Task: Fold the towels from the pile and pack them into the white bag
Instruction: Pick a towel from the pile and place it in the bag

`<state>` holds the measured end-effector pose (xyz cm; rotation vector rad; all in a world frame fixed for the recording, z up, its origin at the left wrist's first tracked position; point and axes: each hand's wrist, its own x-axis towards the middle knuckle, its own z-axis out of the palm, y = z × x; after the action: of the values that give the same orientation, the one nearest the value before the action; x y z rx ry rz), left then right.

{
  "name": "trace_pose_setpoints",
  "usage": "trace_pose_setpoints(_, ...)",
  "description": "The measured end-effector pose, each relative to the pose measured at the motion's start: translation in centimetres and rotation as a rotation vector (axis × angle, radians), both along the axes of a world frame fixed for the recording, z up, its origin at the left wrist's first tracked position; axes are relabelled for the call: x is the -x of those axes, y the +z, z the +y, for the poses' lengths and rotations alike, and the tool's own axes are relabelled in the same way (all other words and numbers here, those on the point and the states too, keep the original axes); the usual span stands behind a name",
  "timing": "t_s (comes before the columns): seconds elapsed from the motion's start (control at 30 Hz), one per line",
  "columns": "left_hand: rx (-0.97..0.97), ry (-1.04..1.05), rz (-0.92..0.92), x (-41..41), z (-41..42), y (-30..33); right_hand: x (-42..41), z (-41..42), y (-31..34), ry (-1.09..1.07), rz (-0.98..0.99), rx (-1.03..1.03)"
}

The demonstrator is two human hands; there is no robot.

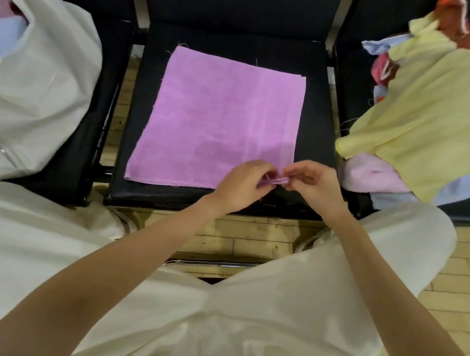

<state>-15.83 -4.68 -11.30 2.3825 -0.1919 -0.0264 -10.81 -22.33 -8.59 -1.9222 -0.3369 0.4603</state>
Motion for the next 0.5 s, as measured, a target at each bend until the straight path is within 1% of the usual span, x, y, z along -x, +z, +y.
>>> trace_pose_setpoints(0.07,0.028,0.017,-0.039,-0.4,-0.4,-0.2,-0.1,0.0,0.5,-0.077,0.093,-0.073)
trace_pose_setpoints(0.13,0.045,0.061,-0.068,-0.7,-0.6,-0.1,-0.6,0.2,0.3,-0.236,0.120,-0.092)
trace_pose_setpoints(0.2,0.112,0.120,-0.086,-0.9,-0.4,0.2,-2.2,0.6,-0.7,-0.398,0.156,-0.036)
trace_pose_setpoints(0.23,0.157,0.145,-0.090,-0.9,-0.2,0.5,-3.3,0.9,-1.3,-0.444,0.199,0.012)
trace_pose_setpoints(0.3,0.237,0.180,-0.074,-0.9,0.2,1.0,-5.5,1.8,-2.3,-0.455,0.308,0.065)
trace_pose_setpoints(0.37,0.299,0.215,-0.037,-1.0,0.6,1.6,-8.2,3.0,-2.9,-0.451,0.363,0.061)
trace_pose_setpoints(0.43,0.354,0.251,0.004,-1.1,1.1,2.0,-11.5,4.4,-3.4,-0.474,0.327,0.077)
trace_pose_setpoints(0.5,0.427,0.258,0.061,-1.2,1.5,2.2,-14.6,5.8,-3.7,-0.514,0.228,0.156)
